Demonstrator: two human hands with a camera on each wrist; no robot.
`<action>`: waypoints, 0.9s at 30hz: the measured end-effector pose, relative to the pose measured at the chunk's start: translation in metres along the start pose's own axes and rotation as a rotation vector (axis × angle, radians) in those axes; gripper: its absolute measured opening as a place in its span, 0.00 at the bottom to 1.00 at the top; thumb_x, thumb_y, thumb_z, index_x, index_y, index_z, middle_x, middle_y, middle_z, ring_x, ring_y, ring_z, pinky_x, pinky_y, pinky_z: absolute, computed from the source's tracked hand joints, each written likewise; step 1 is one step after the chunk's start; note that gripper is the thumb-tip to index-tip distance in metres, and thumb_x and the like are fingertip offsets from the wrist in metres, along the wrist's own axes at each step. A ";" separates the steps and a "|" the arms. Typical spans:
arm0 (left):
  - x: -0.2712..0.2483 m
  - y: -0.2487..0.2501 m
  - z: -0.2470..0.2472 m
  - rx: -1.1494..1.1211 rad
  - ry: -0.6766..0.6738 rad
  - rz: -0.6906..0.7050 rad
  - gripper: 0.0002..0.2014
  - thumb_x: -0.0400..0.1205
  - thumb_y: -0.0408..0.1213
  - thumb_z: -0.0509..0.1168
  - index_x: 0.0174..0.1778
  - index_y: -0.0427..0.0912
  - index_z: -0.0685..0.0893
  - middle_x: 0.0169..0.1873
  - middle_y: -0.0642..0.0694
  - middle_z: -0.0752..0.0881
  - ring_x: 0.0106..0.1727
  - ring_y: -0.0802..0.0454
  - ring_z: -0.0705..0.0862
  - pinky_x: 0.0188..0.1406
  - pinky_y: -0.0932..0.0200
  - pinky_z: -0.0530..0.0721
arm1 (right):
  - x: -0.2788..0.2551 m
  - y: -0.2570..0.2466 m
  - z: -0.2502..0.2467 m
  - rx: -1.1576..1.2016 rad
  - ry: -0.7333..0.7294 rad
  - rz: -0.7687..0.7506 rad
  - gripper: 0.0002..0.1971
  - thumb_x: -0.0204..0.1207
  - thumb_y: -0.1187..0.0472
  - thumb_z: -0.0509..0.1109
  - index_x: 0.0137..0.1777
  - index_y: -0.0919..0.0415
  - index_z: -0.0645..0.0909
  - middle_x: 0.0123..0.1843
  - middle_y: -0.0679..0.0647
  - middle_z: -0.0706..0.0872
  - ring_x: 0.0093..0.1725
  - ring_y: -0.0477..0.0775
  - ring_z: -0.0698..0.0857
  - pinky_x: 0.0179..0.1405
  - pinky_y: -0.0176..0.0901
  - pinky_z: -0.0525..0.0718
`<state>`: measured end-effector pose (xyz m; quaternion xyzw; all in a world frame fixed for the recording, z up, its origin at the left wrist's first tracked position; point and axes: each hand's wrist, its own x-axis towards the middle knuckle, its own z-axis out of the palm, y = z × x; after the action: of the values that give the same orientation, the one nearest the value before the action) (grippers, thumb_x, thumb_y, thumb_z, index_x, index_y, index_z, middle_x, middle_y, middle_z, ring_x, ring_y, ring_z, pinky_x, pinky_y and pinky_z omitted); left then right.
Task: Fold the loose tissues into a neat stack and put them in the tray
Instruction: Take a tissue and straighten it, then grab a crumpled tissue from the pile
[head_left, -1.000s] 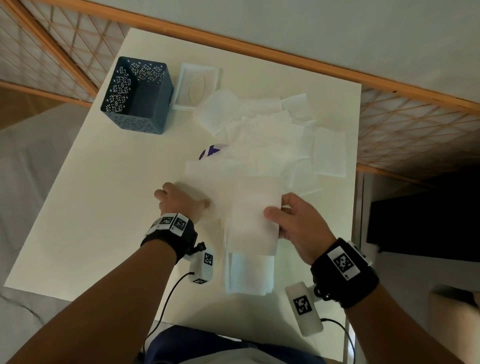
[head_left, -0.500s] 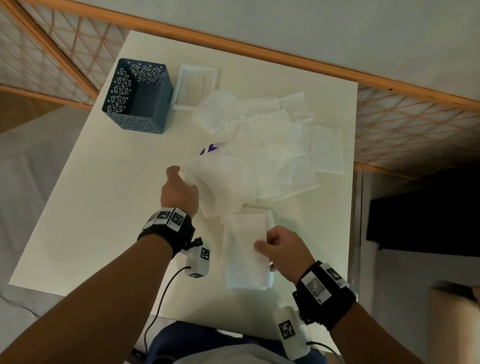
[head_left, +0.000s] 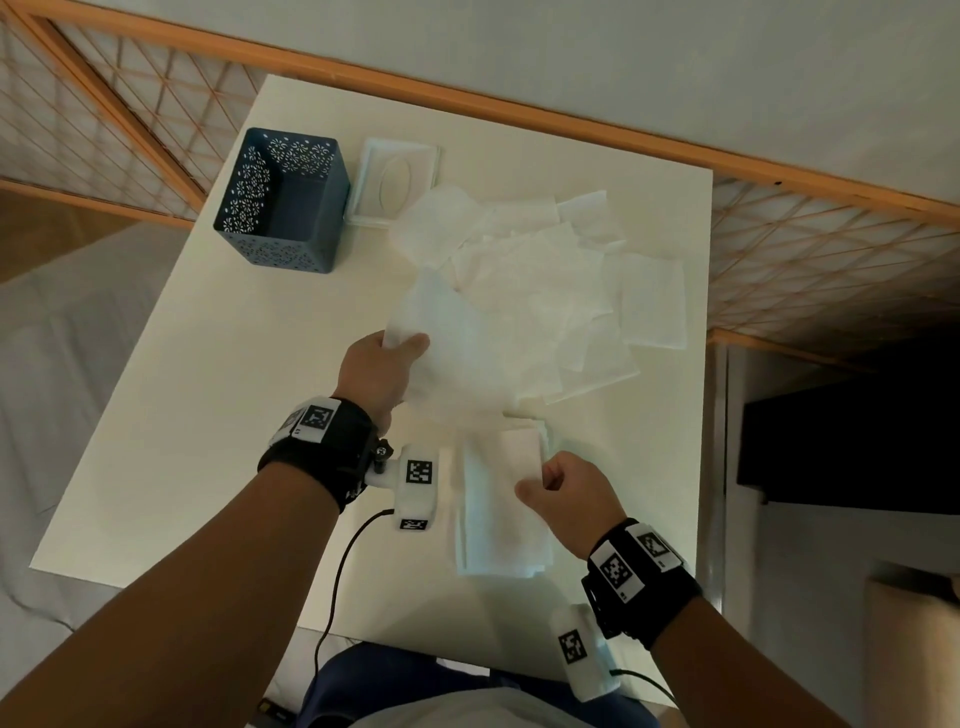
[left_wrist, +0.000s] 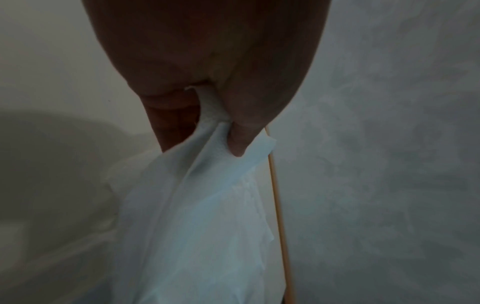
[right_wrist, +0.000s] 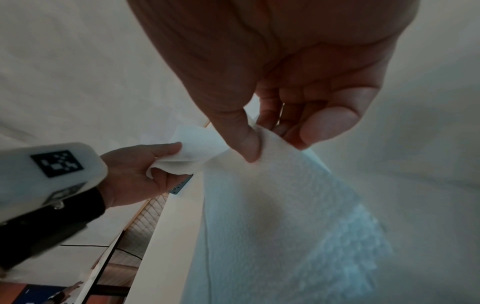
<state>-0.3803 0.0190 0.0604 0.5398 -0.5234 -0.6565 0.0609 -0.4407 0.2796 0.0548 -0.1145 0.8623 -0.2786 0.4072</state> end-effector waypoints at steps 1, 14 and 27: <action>-0.002 0.003 0.001 -0.027 -0.027 0.007 0.07 0.86 0.41 0.74 0.52 0.41 0.90 0.48 0.41 0.92 0.47 0.39 0.90 0.50 0.43 0.89 | 0.000 0.000 -0.001 -0.008 -0.001 0.003 0.15 0.76 0.52 0.78 0.42 0.61 0.77 0.34 0.49 0.80 0.31 0.49 0.76 0.33 0.39 0.76; -0.040 0.048 0.004 -0.167 -0.218 0.131 0.18 0.87 0.39 0.74 0.63 0.27 0.87 0.54 0.33 0.91 0.49 0.37 0.89 0.51 0.43 0.86 | -0.009 -0.028 -0.022 -0.213 0.044 -0.028 0.16 0.76 0.42 0.78 0.49 0.52 0.79 0.44 0.44 0.85 0.44 0.48 0.85 0.46 0.46 0.85; -0.061 0.069 0.008 -0.219 -0.289 0.037 0.17 0.86 0.41 0.74 0.67 0.35 0.87 0.58 0.40 0.94 0.61 0.38 0.93 0.69 0.38 0.88 | -0.005 -0.100 -0.055 -0.414 0.301 -0.624 0.43 0.72 0.42 0.81 0.83 0.55 0.69 0.81 0.54 0.73 0.75 0.60 0.78 0.72 0.60 0.79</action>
<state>-0.3951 0.0320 0.1508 0.4203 -0.4617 -0.7792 0.0555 -0.4828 0.2207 0.1438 -0.4084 0.8740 -0.2227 0.1407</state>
